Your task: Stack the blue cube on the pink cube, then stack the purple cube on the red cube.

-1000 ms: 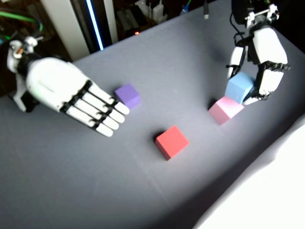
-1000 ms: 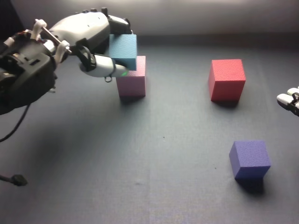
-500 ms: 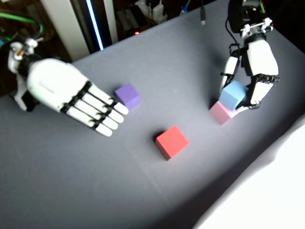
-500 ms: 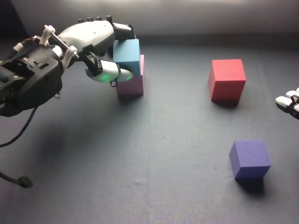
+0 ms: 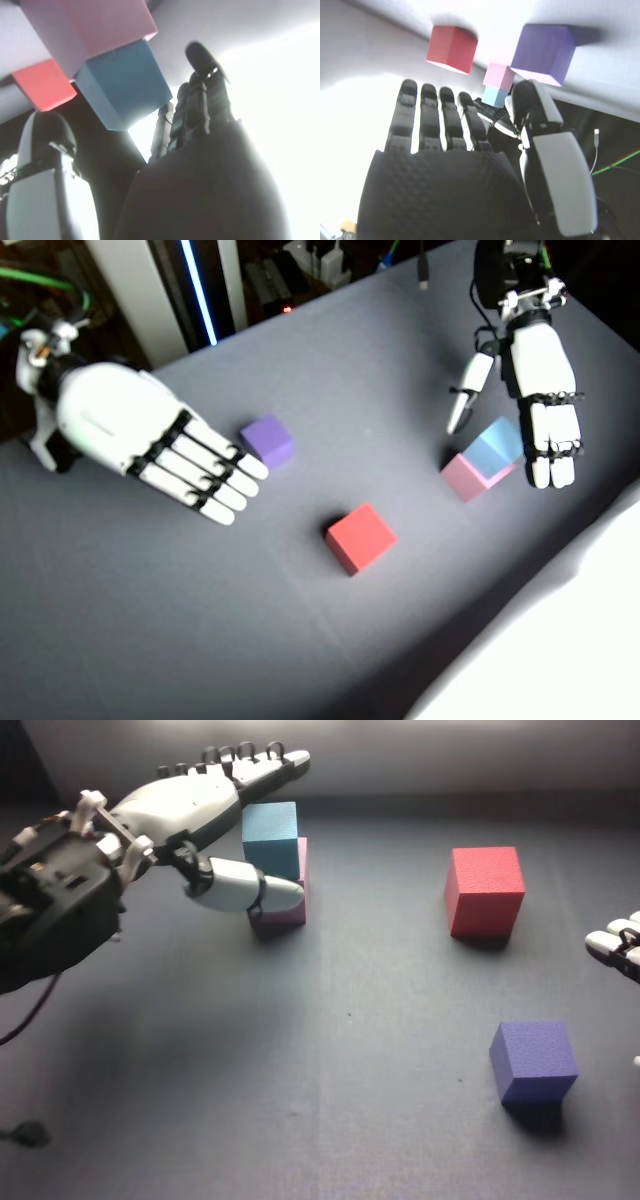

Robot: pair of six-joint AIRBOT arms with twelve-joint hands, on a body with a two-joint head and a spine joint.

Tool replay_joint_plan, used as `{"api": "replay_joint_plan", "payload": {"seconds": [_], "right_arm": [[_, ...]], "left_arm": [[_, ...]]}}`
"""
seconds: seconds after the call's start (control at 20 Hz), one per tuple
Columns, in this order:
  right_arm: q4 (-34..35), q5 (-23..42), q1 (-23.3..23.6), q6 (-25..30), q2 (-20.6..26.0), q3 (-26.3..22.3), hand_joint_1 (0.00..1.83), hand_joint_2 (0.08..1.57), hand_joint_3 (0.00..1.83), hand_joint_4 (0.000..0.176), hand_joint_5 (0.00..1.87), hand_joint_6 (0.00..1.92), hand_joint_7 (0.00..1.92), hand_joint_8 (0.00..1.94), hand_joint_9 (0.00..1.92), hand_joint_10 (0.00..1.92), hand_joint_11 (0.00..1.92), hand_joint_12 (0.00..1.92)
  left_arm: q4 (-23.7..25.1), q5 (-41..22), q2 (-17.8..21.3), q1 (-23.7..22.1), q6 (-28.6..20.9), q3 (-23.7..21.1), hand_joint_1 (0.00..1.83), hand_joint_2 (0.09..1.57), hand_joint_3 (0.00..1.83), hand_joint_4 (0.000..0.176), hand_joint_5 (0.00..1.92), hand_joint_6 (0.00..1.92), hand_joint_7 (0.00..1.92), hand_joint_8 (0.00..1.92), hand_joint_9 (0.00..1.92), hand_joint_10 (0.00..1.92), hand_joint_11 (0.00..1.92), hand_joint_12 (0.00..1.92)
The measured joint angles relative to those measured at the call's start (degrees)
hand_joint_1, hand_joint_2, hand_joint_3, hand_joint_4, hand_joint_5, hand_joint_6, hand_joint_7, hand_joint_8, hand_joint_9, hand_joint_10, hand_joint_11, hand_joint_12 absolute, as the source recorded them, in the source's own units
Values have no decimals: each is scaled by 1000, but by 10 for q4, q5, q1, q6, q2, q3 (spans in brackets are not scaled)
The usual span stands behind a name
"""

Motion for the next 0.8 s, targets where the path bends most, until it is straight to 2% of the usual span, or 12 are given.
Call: {"api": "replay_joint_plan", "payload": {"seconds": [0.1, 0.2, 0.25, 0.3, 0.35, 0.45, 0.5, 0.55, 0.6, 0.65, 0.7, 0.8], "right_arm": [[-26, 2, 0, 27, 0, 0, 516, 1358, 0, 0, 0, 0, 0, 0, 0, 0, 0, 0], [-57, 6, 0, 62, 0, 0, 549, 1306, 0, 0, 0, 0, 0, 0, 0, 0, 0, 0], [-72, 9, 0, 75, 0, 0, 550, 1281, 0, 0, 0, 0, 0, 0, 0, 0, 0, 0], [-76, 10, 0, 81, 0, 0, 550, 1281, 0, 0, 0, 0, 0, 0, 0, 0, 0, 0], [-81, 10, 1, 85, 0, 0, 564, 1239, 0, 0, 0, 0, 0, 0, 0, 0, 0, 0], [-82, 14, 1, 90, -6, 5, 574, 1207, 0, 3, 0, 0, 0, 0, 0, 0, 0, 0], [-83, 14, 1, 94, -13, 9, 640, 1173, 0, 0, 0, 0, 0, 0, 0, 0, 7, 4], [-83, 7, 6, 97, -21, 14, 656, 1136, 0, 0, 0, 0, 0, 0, 0, 0, 1, 161], [-84, -2, 12, 99, -29, 20, 656, 1136, 0, 0, 0, 0, 0, 0, 0, 0, 1, 161], [-87, -10, 17, 101, -36, 27, 639, 1093, 0, 0, 0, 0, 10, 1, 20, 11, 0, 629], [-85, -20, 26, 101, -45, 35, 695, 1061, 0, 0, 0, 0, 31, 5, 23, 15, 0, 885], [-81, -42, 41, 103, -65, 51, 784, 1053, 0, 0, 0, 0, 4, 0, 12, 17, 0, 1093]], "left_arm": [[0, -58, 41, 25, 26, -57, 582, 975, 0, 176, 0, 0, 0, 0, 0, 0, 0, 0], [4, -133, 77, 59, 31, -103, 477, 1117, 45, 176, 0, 0, 0, 0, 0, 0, 0, 0], [1, -174, 99, 81, 31, -128, 349, 1215, 30, 176, 0, 0, 0, 0, 0, 0, 0, 0], [1, -194, 108, 92, 31, -139, 349, 1215, 30, 176, 0, 0, 0, 0, 0, 0, 0, 0], [-1, -232, 125, 114, 32, -160, 467, 1220, 16, 176, 0, 0, 0, 0, 0, 0, 0, 0], [-3, -278, 142, 143, 32, -185, 461, 1209, 8, 176, 0, 0, 0, 0, 0, 0, 0, 0], [1, -294, 150, 158, 33, -196, 518, 1210, 5, 176, 0, 0, 0, 0, 0, 0, 0, 0], [0, -307, 157, 171, 32, -206, 575, 1213, 4, 176, 0, 0, 0, 0, 0, 0, 0, 0], [0, -316, 162, 184, 33, -213, 575, 1213, 4, 176, 0, 0, 0, 0, 0, 0, 0, 0], [-4, -328, 167, 195, 32, -219, 586, 1215, 4, 176, 0, 0, 0, 0, 0, 0, 0, 0], [-11, -336, 172, 207, 32, -225, 617, 1227, 8, 176, 0, 0, 0, 0, 0, 0, 0, 0], [-30, -351, 179, 230, 33, -232, 633, 1232, 6, 176, 0, 0, 0, 0, 0, 0, 0, 0]]}}
